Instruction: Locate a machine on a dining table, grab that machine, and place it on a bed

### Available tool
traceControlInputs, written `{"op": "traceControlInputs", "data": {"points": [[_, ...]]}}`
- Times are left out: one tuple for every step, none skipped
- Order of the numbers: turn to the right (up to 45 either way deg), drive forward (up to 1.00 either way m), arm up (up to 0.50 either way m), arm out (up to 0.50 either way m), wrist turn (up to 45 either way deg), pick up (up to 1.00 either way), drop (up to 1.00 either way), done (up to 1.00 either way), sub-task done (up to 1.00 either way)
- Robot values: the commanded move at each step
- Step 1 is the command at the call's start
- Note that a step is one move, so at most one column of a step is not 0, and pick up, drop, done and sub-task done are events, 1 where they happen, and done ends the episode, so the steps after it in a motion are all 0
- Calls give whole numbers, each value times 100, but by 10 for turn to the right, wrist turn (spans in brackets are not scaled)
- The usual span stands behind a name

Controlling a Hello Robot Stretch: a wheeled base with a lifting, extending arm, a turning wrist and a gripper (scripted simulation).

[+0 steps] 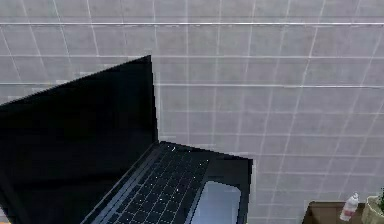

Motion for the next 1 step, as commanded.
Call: {"op": "traceControlInputs", "data": {"points": [[-450, 0, 0, 0, 0, 0, 0, 0, 0]]}}
